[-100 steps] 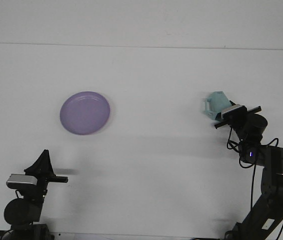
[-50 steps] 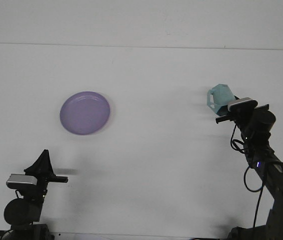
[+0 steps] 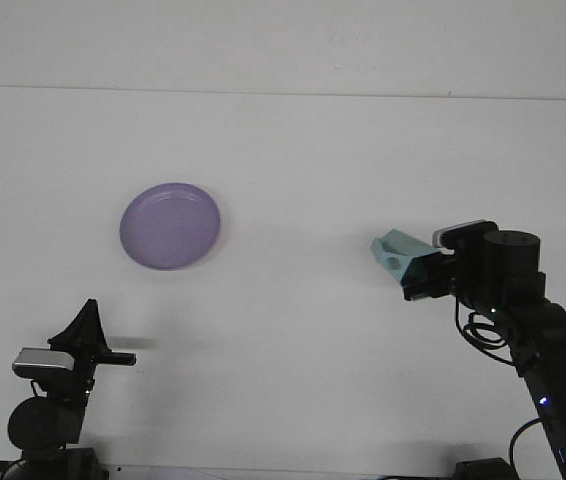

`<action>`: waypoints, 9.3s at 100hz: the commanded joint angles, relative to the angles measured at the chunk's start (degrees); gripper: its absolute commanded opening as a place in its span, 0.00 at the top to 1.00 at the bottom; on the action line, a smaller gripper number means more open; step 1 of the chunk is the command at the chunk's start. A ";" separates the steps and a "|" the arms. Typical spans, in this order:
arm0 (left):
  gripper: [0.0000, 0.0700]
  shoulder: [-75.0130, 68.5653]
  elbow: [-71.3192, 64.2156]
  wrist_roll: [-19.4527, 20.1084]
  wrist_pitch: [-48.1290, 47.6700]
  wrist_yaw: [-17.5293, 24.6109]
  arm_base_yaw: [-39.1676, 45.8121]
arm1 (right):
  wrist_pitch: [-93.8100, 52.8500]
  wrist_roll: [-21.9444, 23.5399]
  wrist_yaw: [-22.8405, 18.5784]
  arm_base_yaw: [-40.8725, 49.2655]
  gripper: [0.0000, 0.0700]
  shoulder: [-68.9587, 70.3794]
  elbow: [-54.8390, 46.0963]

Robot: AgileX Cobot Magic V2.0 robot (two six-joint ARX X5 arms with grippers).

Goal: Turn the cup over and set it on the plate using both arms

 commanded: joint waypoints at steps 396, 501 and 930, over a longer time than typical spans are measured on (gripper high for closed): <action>0.32 98.55 92.67 0.98 -62.71 19.21 -42.34 | 32.11 7.15 11.02 7.61 0.60 -41.00 -36.24; 0.98 120.39 105.07 7.82 -71.45 14.21 -50.03 | 32.13 6.99 11.04 7.61 0.60 -40.96 -36.24; 0.98 14.82 24.79 0.26 -18.53 -0.74 -6.45 | 23.32 2.60 23.52 7.56 1.00 -55.21 -34.82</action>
